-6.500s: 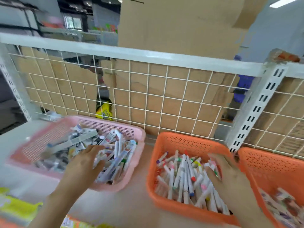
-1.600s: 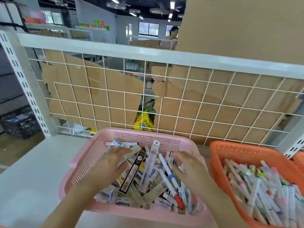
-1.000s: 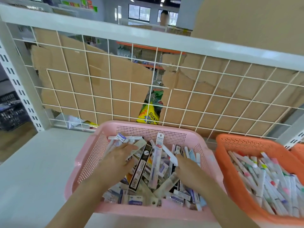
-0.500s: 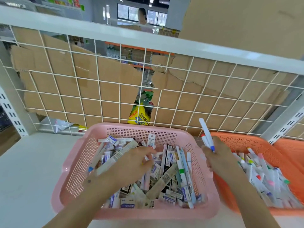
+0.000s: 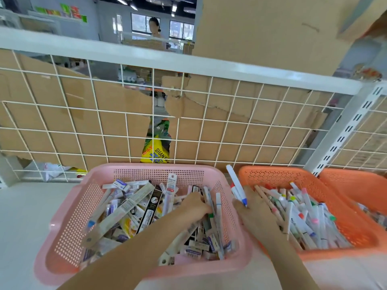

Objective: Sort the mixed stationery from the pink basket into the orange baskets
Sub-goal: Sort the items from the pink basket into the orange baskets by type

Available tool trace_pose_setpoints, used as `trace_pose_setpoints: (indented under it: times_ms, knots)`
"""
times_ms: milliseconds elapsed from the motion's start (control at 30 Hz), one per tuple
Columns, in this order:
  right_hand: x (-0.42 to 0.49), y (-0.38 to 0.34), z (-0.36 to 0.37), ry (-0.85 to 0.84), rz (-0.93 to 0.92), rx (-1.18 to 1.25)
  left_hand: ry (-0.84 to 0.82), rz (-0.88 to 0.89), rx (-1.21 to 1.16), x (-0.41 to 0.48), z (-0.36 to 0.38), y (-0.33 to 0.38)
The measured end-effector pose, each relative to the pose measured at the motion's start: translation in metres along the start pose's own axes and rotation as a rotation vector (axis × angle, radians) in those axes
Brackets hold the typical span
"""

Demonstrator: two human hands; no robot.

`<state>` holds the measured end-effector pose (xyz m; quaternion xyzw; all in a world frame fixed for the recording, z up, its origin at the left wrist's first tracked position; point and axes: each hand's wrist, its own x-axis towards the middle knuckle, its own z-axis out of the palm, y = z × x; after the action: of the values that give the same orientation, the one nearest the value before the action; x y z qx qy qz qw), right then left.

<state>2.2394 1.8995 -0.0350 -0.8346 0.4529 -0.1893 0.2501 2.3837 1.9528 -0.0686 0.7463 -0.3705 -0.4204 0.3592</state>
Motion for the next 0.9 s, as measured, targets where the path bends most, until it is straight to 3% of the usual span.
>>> trace_pose_setpoints:
  times_ms: [100, 300, 533, 900]
  knots:
    - [-0.004, -0.001, -0.002, -0.028, 0.005, 0.058, -0.036, -0.04, -0.038, -0.003, 0.006, 0.004]
    - [-0.001, 0.003, -0.001, -0.04, -0.014, 0.027, 0.077, 0.093, 0.339, 0.003, 0.018, 0.008]
    - [0.003, 0.007, 0.001, -0.04, -0.021, 0.023, 0.057, 0.047, 0.427, 0.002, 0.017, 0.015]
    - [0.007, 0.013, 0.007, -0.04, -0.053, 0.031, 0.013, -0.141, 0.2, 0.009, 0.016, 0.021]
